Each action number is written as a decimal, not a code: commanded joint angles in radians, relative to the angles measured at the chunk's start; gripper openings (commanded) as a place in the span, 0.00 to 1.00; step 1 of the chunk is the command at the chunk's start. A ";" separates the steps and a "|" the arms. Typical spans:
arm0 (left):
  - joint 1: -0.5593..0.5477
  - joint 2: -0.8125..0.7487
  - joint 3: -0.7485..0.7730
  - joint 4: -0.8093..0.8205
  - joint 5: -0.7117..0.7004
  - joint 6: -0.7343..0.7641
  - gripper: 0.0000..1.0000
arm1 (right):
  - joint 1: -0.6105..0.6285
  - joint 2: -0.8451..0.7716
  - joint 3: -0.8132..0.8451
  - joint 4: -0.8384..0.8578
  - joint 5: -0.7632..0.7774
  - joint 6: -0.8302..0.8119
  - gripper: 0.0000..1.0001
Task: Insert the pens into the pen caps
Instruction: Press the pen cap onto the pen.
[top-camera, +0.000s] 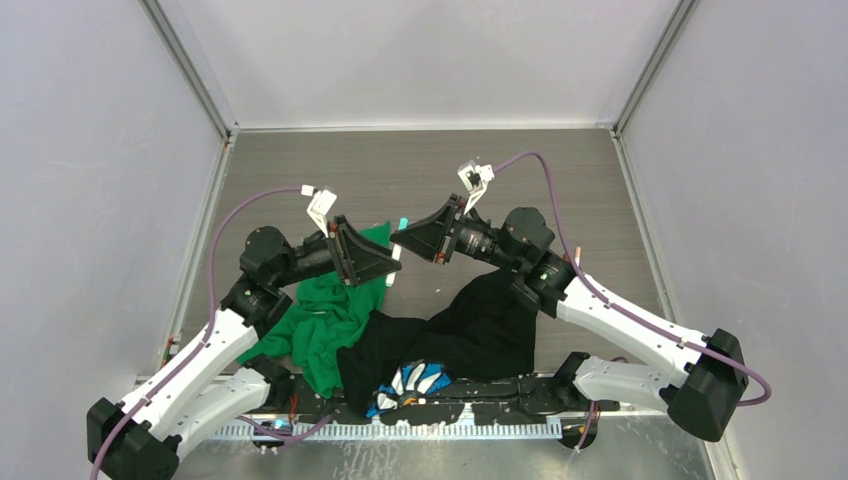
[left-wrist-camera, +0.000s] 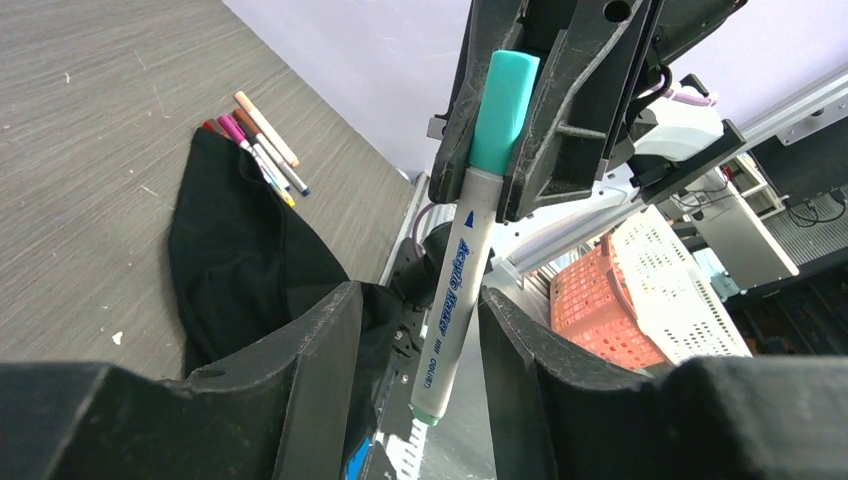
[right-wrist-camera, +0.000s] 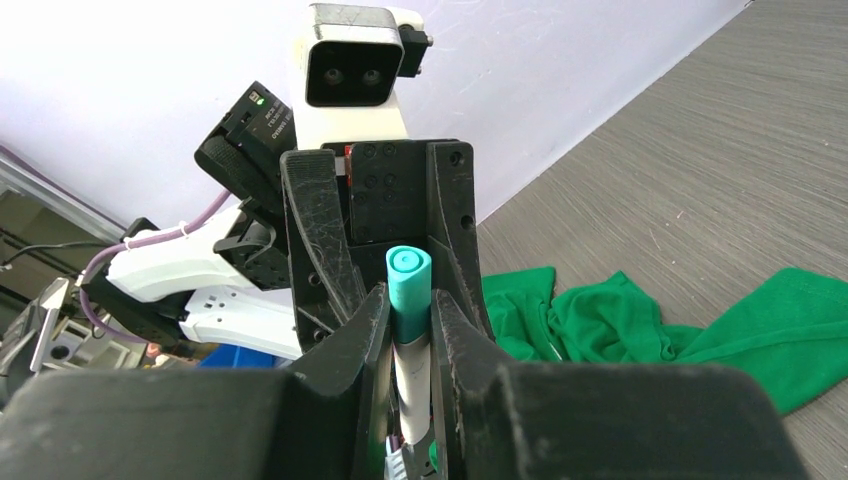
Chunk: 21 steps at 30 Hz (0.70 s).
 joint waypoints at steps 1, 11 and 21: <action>-0.002 -0.013 0.041 0.012 0.029 0.026 0.48 | -0.004 -0.025 0.006 0.075 -0.011 0.008 0.01; -0.002 0.001 0.078 -0.103 0.024 0.119 0.29 | -0.004 0.000 0.013 0.072 -0.010 0.014 0.01; -0.002 0.037 0.089 -0.112 0.044 0.136 0.30 | -0.004 0.011 0.010 0.064 0.004 0.009 0.01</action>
